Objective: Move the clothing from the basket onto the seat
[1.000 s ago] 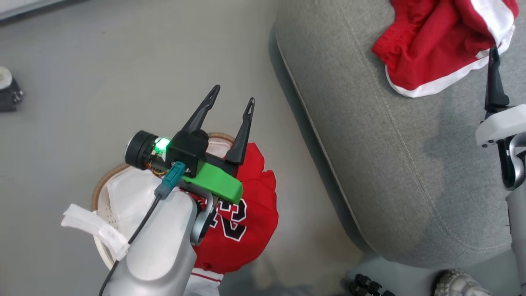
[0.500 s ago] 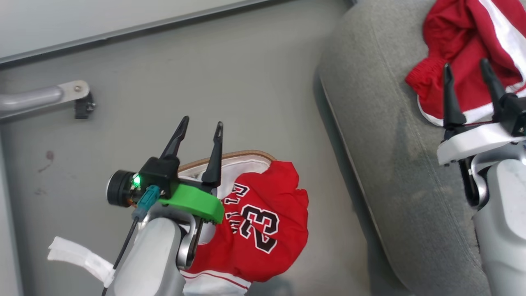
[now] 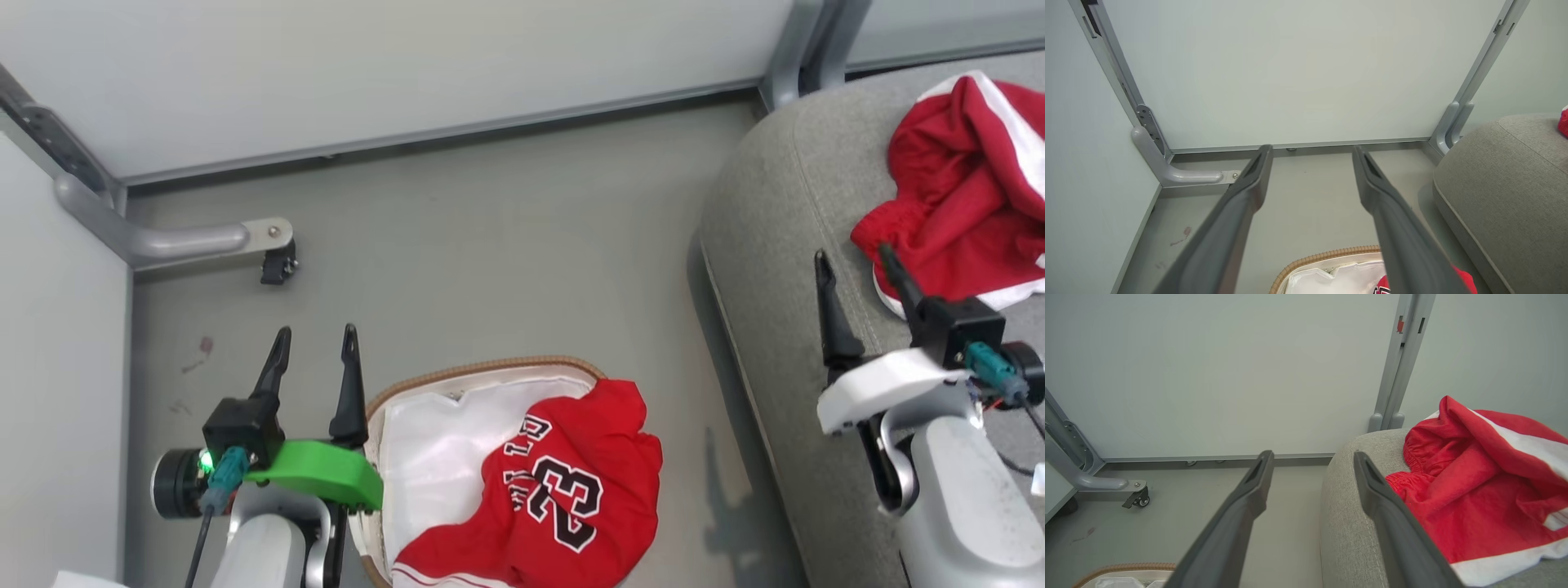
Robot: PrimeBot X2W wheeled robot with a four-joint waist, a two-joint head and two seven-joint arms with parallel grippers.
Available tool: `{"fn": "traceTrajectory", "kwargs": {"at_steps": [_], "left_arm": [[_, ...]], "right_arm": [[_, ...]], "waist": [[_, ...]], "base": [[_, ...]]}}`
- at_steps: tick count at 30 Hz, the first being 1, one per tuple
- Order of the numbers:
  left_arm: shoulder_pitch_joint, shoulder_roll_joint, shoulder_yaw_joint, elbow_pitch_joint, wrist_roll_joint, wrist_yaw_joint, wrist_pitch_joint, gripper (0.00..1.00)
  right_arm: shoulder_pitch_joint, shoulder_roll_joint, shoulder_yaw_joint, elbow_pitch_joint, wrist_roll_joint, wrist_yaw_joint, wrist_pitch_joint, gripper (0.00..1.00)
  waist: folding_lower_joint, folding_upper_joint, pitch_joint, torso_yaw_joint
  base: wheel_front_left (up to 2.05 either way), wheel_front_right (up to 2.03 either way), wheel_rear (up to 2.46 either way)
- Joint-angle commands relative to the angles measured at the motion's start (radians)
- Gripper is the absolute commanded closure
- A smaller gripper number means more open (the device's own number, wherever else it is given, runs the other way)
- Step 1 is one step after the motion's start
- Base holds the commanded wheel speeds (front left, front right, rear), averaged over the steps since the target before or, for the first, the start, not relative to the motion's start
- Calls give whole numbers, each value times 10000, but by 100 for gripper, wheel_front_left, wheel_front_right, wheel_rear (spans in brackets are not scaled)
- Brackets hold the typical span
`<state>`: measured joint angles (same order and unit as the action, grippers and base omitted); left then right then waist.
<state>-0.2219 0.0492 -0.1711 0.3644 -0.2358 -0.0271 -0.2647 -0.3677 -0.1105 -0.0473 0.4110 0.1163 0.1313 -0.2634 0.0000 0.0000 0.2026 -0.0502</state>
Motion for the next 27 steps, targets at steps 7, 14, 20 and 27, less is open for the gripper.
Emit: {"fn": "traceTrajectory", "kwargs": {"at_steps": [7, 14, 20, 27], "left_arm": [[880, 32, 312, -2, 31, -26, 6, 0], [1623, 30, 466, -90, -183, 95, 6, 0], [2089, 32, 415, -148, -316, 123, 6, 0], [2280, 32, 234, -107, -429, 181, 6, 0]], "right_arm": [[930, 119, 118, 142, 37, -10, -19, 0], [1675, 281, 303, 266, 101, -10, -19, 0], [2073, 376, 344, 284, 155, -10, -19, 0], [2072, 321, 429, 315, 159, -10, -19, 0]], "waist": [[0, 0, -1129, 388], [0, 0, -1726, 547], [0, 0, -1926, 657], [0, 0, -1899, 699]], "base": [[0, 0, 0], [0, 0, 0], [0, 0, 0], [0, 0, 0]]}}
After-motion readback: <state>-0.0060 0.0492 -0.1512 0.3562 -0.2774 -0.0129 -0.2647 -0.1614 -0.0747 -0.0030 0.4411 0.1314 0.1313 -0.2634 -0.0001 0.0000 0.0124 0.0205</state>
